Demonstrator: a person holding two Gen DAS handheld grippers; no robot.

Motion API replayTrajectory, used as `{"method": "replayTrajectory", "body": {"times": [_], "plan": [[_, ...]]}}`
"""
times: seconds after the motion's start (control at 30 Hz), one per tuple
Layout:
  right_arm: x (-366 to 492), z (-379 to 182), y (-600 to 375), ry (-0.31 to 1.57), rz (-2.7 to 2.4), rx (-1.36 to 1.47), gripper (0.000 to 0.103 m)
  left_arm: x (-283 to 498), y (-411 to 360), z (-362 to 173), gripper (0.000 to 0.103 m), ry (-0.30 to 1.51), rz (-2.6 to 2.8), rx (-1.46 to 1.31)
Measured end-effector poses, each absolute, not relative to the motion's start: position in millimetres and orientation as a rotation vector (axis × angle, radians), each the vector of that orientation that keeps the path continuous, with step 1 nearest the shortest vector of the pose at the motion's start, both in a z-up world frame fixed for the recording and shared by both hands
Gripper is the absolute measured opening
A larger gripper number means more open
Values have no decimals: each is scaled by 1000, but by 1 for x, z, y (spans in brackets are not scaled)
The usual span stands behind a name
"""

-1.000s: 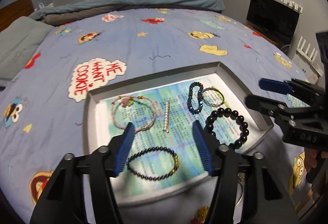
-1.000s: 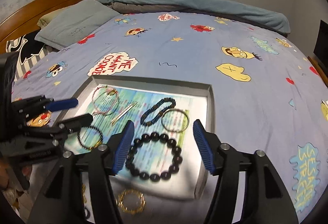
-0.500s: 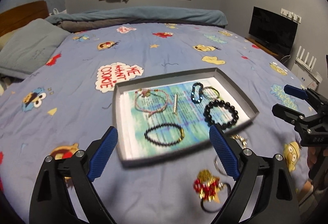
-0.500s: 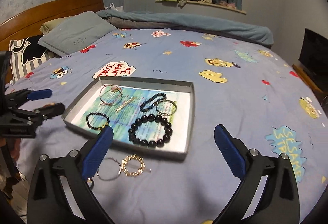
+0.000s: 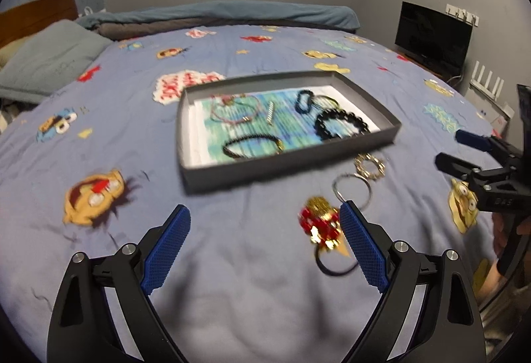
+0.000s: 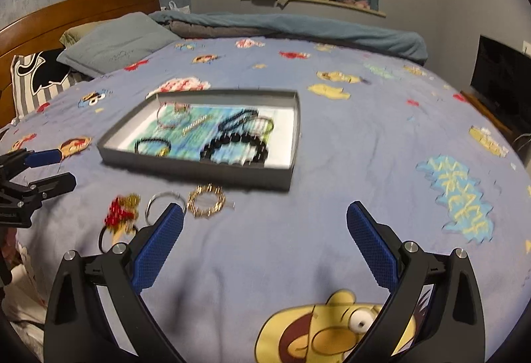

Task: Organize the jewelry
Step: 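Lift both open tools out of the box toward the remaining jewelry, then grasp the red-bead tassel hairpin with the left tool while the right tool grasps the gold round clip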

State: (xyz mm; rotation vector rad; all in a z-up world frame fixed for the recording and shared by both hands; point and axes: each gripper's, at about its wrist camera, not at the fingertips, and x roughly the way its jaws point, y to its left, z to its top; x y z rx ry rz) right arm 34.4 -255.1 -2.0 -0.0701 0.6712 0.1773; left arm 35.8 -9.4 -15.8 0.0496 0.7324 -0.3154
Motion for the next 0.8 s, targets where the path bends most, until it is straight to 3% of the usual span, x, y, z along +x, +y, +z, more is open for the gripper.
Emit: {"method": "replayTrajectory", "body": {"times": [0.2,0.27,0.33,0.43,0.53,0.6,0.8], "plan": [[32,-23,-253,704,184,-66,97,23,-25,-30,89,721,-349,64],[30,-29,-252,704,187,-70,97,21,-32,-34,83,721,-359,82],[28,-33,-250,706,192,-74,97,20,-38,-39,69,736,-381,92],[28,-37,-248,712,202,-77,97,21,-46,-46,61,760,-405,111],[27,-39,-245,712,209,-92,97,23,-48,-51,39,772,-427,113],[28,-41,-244,713,214,-98,97,26,-51,-53,32,782,-436,114],[29,-44,-242,715,219,-98,97,27,-53,-54,25,776,-444,127]]}}
